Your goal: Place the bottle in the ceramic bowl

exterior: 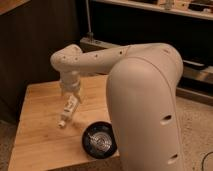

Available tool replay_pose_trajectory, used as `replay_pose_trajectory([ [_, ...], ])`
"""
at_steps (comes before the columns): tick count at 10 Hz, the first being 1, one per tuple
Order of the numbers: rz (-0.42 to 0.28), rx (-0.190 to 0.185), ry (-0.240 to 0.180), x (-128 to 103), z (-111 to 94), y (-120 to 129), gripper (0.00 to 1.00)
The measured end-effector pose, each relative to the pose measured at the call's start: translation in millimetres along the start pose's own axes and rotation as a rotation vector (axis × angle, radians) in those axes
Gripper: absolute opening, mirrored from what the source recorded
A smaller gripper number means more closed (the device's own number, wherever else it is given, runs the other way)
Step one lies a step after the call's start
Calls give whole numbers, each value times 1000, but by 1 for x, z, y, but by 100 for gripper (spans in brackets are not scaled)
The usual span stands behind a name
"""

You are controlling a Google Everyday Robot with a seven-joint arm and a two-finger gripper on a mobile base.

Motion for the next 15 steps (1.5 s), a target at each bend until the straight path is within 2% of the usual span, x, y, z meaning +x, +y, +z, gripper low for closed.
replay_pose_trajectory([
  [3,-23,-3,60,3,16,1,65],
  [4,-56,-6,97,14,42,12,65],
  [5,-64,-4,107,18,53,15,65],
  [11,-65,-12,99,27,83,26,65],
  [13,-76,-33,106,28,92,30,65],
  [15,-117,-60,108,30,100,39,65],
])
